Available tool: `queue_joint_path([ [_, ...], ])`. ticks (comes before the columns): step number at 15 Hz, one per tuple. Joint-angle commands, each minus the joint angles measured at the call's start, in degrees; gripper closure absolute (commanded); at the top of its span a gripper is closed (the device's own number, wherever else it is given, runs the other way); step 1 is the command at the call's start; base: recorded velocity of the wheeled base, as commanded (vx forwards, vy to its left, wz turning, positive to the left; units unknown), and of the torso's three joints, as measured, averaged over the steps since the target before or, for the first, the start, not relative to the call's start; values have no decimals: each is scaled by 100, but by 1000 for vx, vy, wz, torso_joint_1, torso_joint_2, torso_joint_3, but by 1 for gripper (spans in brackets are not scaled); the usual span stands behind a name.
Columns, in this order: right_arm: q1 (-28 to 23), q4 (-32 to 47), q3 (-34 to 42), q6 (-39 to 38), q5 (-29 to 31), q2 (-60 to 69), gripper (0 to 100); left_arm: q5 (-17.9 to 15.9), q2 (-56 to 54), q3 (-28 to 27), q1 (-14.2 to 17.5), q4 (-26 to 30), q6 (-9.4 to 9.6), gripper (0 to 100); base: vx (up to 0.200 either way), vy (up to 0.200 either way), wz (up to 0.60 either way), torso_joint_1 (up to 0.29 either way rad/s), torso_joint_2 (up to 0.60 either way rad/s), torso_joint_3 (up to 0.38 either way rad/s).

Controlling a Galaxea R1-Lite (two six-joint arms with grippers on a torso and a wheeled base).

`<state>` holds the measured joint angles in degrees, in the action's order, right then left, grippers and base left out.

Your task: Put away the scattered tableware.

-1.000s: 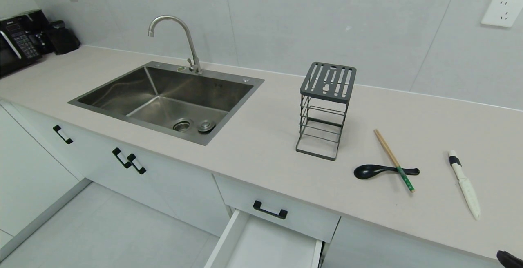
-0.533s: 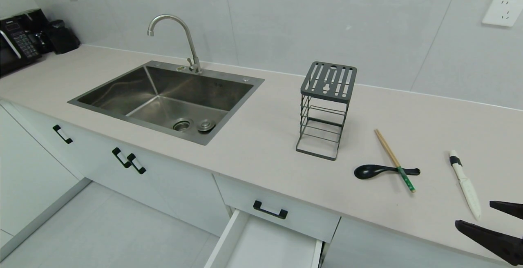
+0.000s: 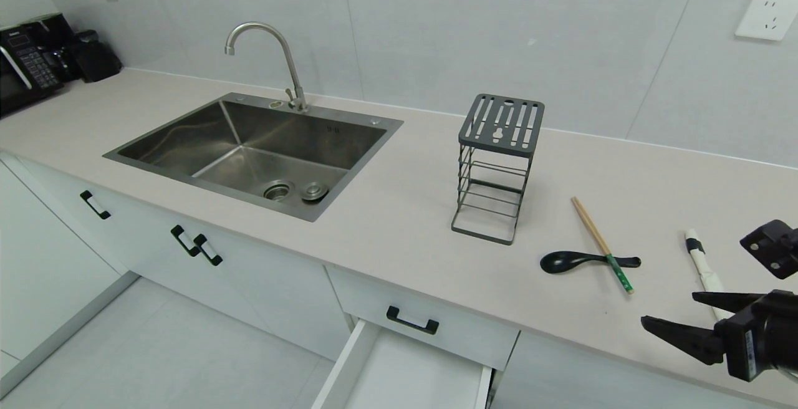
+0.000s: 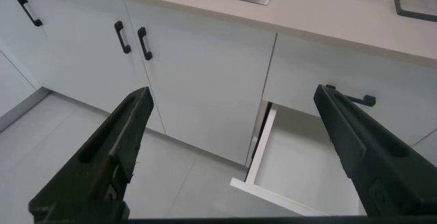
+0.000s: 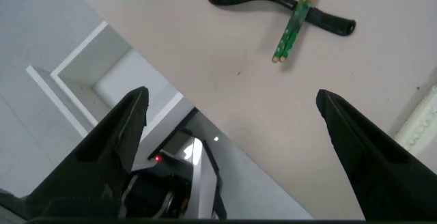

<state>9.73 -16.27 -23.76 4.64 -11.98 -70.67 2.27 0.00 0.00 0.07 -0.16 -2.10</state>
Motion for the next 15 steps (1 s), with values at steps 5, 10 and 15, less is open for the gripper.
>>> queue_joint_path([
  [5, -6, -16, -349, -192, 126, -1168, 0, 2, 0, 0, 1, -2, -1, 0, 0, 0, 0, 0, 0, 0],
  [10, -24, -376, -814, -174, 205, -1942, 0, 2, 0, 0, 1, -2, -1, 0, 0, 0, 0, 0, 0, 0],
  [15, -41, -587, -1210, -183, 267, -2522, 0, 2, 0, 0, 1, -2, -1, 0, 0, 0, 0, 0, 0, 0],
])
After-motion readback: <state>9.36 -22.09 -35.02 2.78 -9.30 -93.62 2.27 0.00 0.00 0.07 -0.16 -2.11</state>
